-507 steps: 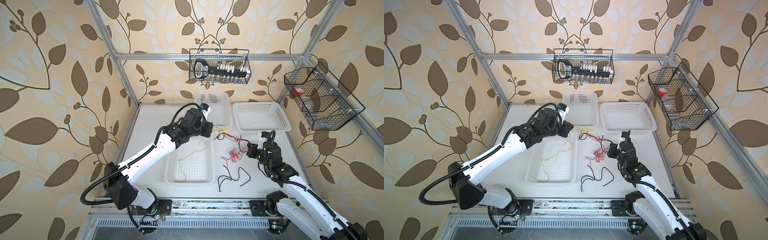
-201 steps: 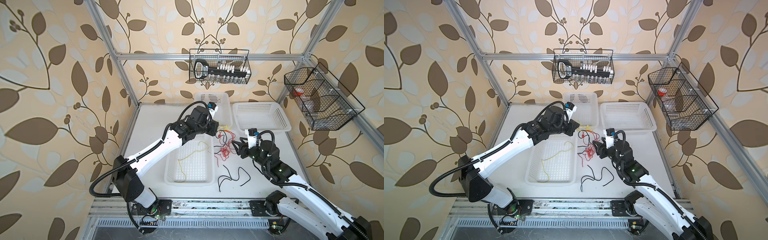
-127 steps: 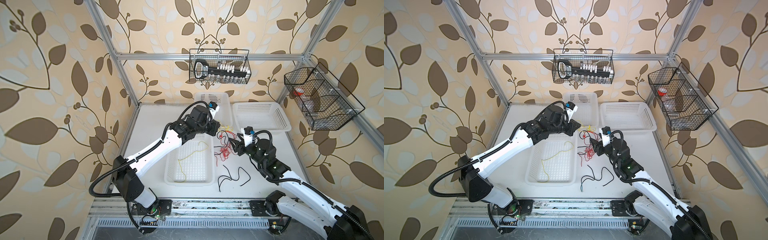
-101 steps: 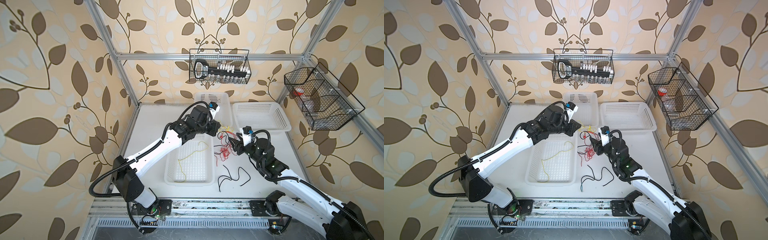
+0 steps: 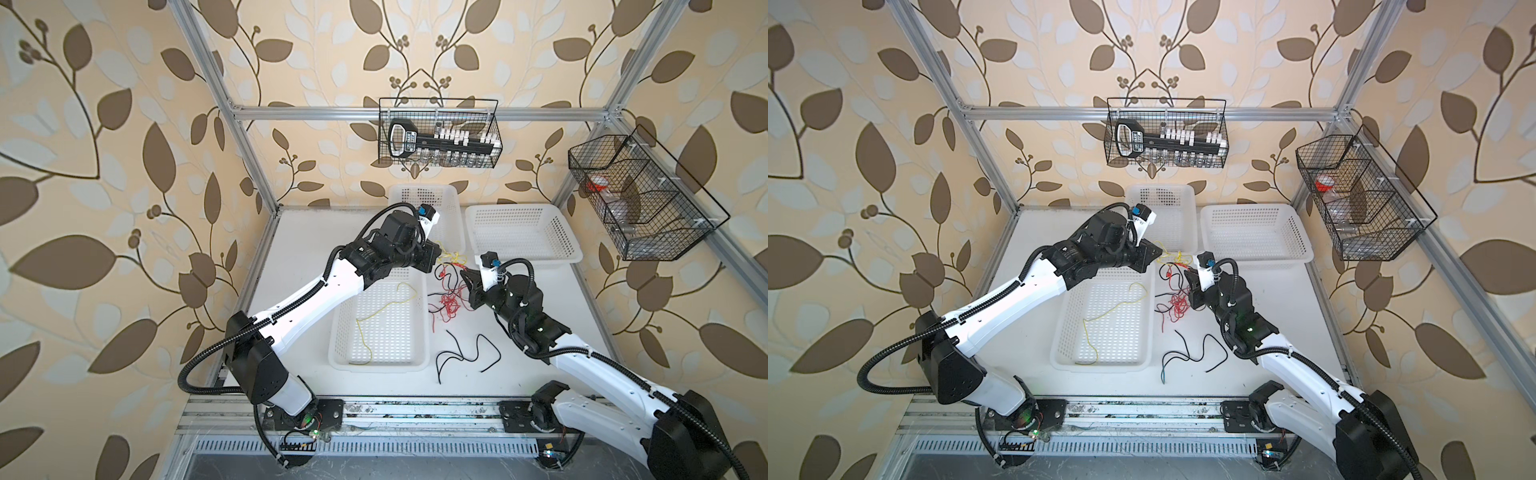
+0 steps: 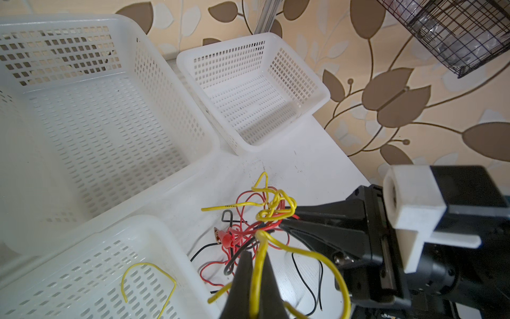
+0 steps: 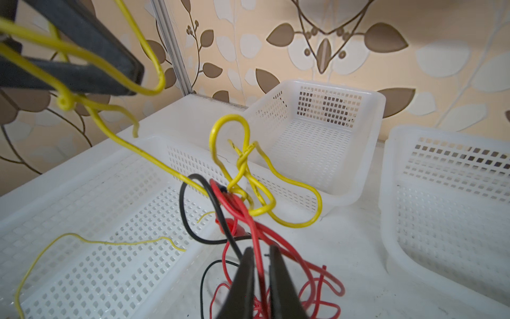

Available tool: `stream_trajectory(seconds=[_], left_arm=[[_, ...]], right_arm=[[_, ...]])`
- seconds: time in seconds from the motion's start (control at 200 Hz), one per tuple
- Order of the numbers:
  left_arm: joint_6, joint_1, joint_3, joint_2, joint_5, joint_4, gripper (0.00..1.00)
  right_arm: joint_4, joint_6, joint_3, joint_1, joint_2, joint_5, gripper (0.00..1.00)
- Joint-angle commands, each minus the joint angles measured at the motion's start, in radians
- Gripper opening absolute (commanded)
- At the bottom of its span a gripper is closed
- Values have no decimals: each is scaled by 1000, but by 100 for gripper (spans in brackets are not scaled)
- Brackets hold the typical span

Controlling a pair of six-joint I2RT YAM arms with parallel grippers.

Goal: Untangle the cables

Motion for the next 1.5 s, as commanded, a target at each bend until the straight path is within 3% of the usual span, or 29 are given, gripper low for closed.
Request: stream_trajectory(seconds=[0.0, 0.35, 0.64, 1.04, 1.16, 1.334, 1.494], left_arm=[[13, -10, 40, -7, 14, 33, 0], [1, -10, 35, 11, -158, -4, 0], [7, -8, 20, 22, -242, -31, 0], [-33, 10, 21, 83, -318, -87, 0], [-39, 12, 17, 88, -298, -80, 0], [-53, 10, 20, 106, -178, -30, 0], [-61, -8, 21, 127, -127, -12, 0]], right_arm=[[22, -15, 4, 5, -24, -21, 0], [-44, 63, -4, 8, -143, -77, 0], [-172, 121, -18, 7, -352, 183, 0], [-301, 194, -10, 2, -592, 363, 0], [-300, 165, 11, 2, -605, 244, 0], [-281, 142, 56, 7, -470, -29, 0], [-230, 155, 85, 37, -330, -75, 0]])
